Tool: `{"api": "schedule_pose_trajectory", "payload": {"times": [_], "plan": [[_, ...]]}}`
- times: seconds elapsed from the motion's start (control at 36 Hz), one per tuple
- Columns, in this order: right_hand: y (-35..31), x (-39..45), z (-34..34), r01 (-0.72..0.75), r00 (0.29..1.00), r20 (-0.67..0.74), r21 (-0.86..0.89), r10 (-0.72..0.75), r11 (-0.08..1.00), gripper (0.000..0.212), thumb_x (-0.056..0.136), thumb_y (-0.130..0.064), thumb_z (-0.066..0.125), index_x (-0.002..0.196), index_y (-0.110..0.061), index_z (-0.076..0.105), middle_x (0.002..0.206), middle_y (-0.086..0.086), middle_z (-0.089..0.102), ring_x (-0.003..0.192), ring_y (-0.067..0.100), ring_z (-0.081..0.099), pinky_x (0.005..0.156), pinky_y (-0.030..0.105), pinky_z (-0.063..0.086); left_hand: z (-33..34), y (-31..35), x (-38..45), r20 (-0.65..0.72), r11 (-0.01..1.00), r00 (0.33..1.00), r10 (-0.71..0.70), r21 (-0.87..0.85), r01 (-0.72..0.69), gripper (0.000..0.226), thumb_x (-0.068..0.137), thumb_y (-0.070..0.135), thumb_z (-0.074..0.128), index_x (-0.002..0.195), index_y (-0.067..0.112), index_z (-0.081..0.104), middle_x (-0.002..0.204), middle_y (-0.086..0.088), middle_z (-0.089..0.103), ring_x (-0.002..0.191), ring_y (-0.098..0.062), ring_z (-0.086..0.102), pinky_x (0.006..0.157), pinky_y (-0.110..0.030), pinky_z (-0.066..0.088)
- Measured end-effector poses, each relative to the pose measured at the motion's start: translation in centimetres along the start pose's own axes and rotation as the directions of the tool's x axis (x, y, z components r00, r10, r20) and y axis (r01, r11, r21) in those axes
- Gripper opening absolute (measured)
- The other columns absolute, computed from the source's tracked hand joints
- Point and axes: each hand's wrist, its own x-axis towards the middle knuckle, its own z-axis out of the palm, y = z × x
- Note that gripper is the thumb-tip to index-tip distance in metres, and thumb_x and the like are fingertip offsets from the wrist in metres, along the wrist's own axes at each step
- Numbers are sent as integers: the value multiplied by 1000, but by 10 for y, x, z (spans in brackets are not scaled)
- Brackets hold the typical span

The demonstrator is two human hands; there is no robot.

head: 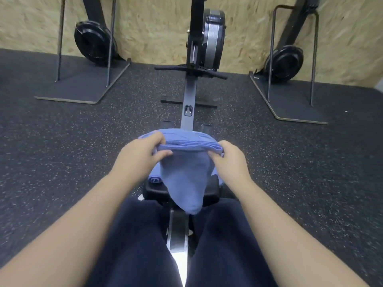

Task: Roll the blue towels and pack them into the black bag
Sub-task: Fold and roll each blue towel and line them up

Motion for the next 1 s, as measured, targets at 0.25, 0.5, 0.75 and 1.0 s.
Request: {"api": "schedule_pose_trajectory", "payload": {"times": [0.25,0.5,0.75,1.0], "plan": [[24,-2,19,-125,983,149,151,103,981,31,91,-29,61,88,1,52,68,0,46,61,18,52,60,38,55,32,-22,1,117,946,992,-38,-315,73,38,85,28,69,70,35,35,64,8,46,61,-13,35,59,-33,32],[40,17,41,-158,983,132,239,129,958,31,96,-28,54,90,2,48,80,22,50,57,24,55,51,35,53,57,-34,28,190,903,972,-136,-380,200,32,90,25,64,116,33,48,96,10,60,91,-12,53,79,-29,39],[79,51,78,-179,980,103,110,168,978,32,95,-25,53,69,-13,39,57,6,49,53,15,46,58,32,35,107,-64,65,217,964,956,-195,-136,228,15,84,36,69,74,33,58,65,6,58,62,-8,54,56,-28,36],[103,111,119,-302,953,92,368,289,879,11,98,-19,51,87,-20,55,75,-12,58,76,17,68,70,44,55,171,-75,119,363,477,843,-396,-703,527,5,98,18,52,95,22,51,91,1,61,60,-21,69,50,-26,52]]}}
